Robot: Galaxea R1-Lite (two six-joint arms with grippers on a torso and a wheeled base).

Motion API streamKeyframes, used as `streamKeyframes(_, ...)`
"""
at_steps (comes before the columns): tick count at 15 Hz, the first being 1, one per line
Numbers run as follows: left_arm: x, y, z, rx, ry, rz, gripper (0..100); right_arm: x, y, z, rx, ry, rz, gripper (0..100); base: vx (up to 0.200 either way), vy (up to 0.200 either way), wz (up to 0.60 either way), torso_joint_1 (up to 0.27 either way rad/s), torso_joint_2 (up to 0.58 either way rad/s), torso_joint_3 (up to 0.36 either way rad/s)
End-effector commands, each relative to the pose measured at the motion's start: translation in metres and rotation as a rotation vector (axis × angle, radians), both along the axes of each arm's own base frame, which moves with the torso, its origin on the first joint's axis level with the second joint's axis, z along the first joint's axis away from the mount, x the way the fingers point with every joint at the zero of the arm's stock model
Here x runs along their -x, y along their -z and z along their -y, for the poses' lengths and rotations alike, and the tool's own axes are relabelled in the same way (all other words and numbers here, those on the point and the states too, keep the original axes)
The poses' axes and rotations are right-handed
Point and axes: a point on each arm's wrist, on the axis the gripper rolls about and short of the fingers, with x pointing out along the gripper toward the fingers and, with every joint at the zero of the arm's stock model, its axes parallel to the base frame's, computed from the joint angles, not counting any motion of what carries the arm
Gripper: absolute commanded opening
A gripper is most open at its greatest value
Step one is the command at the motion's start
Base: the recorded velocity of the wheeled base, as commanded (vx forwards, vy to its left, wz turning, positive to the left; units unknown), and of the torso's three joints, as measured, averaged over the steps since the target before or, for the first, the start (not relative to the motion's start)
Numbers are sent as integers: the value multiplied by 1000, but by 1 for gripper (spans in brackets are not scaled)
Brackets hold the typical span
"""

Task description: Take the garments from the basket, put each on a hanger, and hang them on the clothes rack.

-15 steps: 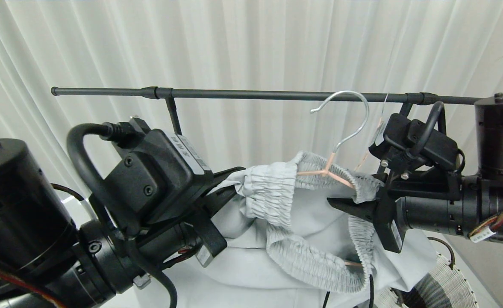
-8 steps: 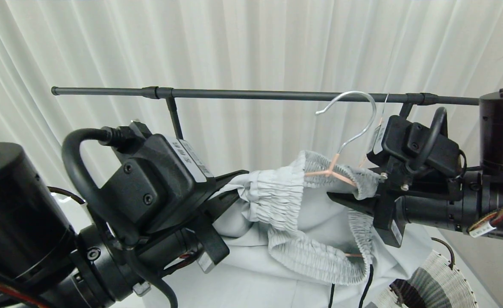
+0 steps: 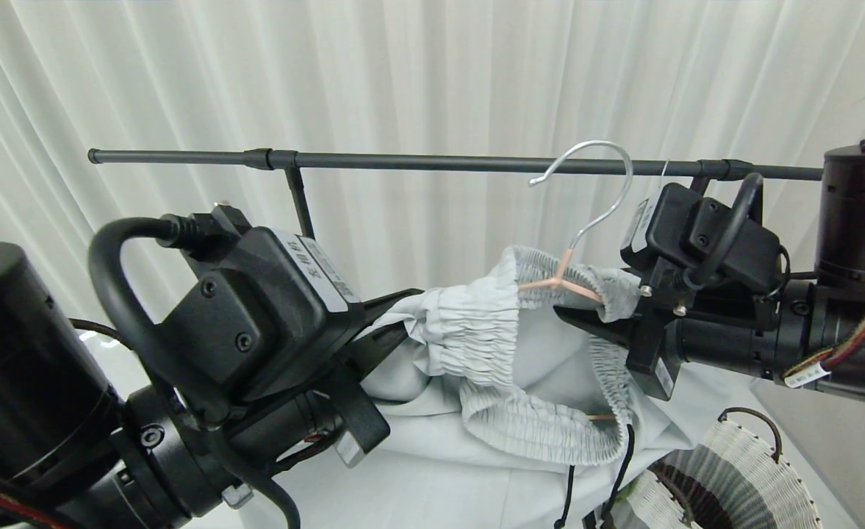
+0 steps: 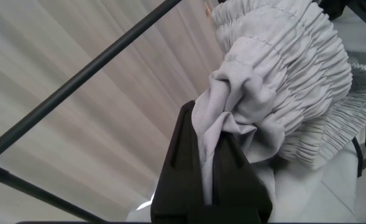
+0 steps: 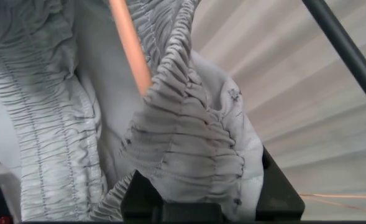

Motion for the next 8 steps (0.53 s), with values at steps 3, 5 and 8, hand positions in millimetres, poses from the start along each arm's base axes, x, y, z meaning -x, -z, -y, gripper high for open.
streamKeyframes(3,0,0,0,0,-1,0,0,-1,-1,0,-5,36,14,0,0,0,0,0,0,0)
streamKeyframes(5,0,0,0,0,-3,0,0,-1,-1,0,-8,37,16,100,0,0,0,0,0,0)
streamKeyframes(8,-1,0,-1,-2,-6,-1,0,-2,-1,-1,-10,37,18,100,0,0,0,0,0,0)
